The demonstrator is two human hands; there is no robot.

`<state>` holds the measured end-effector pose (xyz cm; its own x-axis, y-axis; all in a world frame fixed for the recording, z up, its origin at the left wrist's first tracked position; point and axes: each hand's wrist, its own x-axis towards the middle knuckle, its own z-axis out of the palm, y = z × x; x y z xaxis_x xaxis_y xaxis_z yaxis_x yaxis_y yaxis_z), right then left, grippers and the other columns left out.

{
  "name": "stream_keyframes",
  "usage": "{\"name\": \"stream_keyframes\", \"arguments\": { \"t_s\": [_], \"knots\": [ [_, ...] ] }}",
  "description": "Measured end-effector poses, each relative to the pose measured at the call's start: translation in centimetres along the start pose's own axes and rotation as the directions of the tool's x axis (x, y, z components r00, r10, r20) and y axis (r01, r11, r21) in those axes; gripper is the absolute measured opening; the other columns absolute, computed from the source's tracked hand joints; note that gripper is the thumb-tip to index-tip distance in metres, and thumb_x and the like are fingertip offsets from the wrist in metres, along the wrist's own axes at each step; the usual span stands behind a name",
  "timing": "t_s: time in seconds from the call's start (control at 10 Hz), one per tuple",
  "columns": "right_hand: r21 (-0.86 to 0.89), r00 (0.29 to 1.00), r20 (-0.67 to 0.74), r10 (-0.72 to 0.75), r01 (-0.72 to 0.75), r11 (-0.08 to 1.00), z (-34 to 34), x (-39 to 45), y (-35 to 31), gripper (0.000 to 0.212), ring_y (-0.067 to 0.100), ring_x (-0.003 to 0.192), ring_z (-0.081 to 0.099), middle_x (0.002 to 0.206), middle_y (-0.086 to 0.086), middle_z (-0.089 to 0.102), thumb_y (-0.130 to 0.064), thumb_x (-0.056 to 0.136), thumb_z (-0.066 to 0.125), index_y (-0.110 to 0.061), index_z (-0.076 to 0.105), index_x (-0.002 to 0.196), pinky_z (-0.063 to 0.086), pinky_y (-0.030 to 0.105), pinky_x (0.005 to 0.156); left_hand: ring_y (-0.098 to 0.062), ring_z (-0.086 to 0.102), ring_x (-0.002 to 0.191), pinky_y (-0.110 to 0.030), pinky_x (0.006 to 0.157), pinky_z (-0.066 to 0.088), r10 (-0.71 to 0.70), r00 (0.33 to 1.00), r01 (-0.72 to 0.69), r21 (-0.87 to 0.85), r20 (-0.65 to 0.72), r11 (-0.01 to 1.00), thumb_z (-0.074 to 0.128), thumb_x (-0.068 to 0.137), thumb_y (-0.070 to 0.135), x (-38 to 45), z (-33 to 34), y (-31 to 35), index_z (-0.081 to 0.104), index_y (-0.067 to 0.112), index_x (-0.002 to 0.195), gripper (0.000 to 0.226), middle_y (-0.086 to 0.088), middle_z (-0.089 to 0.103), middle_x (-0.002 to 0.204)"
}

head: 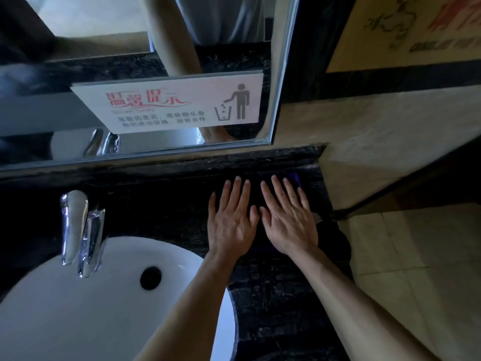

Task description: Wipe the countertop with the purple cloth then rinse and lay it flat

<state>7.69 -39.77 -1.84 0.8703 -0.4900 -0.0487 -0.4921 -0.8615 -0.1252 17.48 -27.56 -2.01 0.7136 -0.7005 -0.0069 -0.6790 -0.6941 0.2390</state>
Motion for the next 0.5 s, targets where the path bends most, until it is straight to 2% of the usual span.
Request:
{"name": "stream_keyframes", "arguments": {
  "t_s": [0.2,0.3,0.4,0.5],
  "knots": [
    [-0.007,1.000,0.016,0.004,-0.004,1.000,-0.2,0.9,-0.2,0.063,0.023,0.157,0.013,0.171,0.001,0.011,-0.051,0.104,0.013,-0.027,0.015,0.162,0.016,0.049,0.126,-0.021,0.010,0.157,-0.051,0.124,0.016,0.017,1.000,-0.017,-0.005,0.001,1.000,0.023,0.103,0.047,0.9,0.1,-0.2,0.020,0.023,0.161,0.062,-0.001,0.014,0.169],
    [0.006,0.997,0.077,-0.012,0.012,1.000,-0.6,0.7,-0.3,0.068,0.024,0.158,0.008,0.171,0.001,0.005,-0.054,0.102,0.006,-0.025,0.011,0.163,0.011,0.049,0.127,-0.023,0.005,0.157,-0.051,0.125,0.014,0.032,0.998,-0.032,-0.001,0.060,0.999,0.016,0.102,0.049,0.6,-0.5,-0.1,0.015,0.024,0.161,0.064,-0.002,0.009,0.170],
    [0.046,0.994,0.101,-0.033,0.028,0.999,-1.8,0.2,-0.4,0.072,0.025,0.158,-0.001,0.171,0.000,-0.003,-0.057,0.099,0.005,-0.024,0.006,0.163,0.002,0.048,0.127,-0.026,0.008,0.157,-0.051,0.125,0.016,0.034,0.998,-0.034,0.005,0.053,0.999,0.015,0.100,0.050,-0.4,-2.0,0.4,0.016,0.025,0.161,0.066,-0.006,0.011,0.169],
    [0.128,1.000,0.017,0.015,-0.017,0.992,-4.2,-1.4,-2.4,0.074,0.030,0.158,0.005,0.171,0.004,0.004,-0.056,0.098,0.013,-0.021,0.011,0.163,0.007,0.051,0.127,-0.026,0.013,0.156,-0.051,0.124,0.019,0.002,0.999,-0.002,-0.012,-0.037,1.000,0.024,0.101,0.051,-2.2,-4.3,0.7,0.019,0.025,0.161,0.065,-0.006,0.017,0.168]
  ]
}}
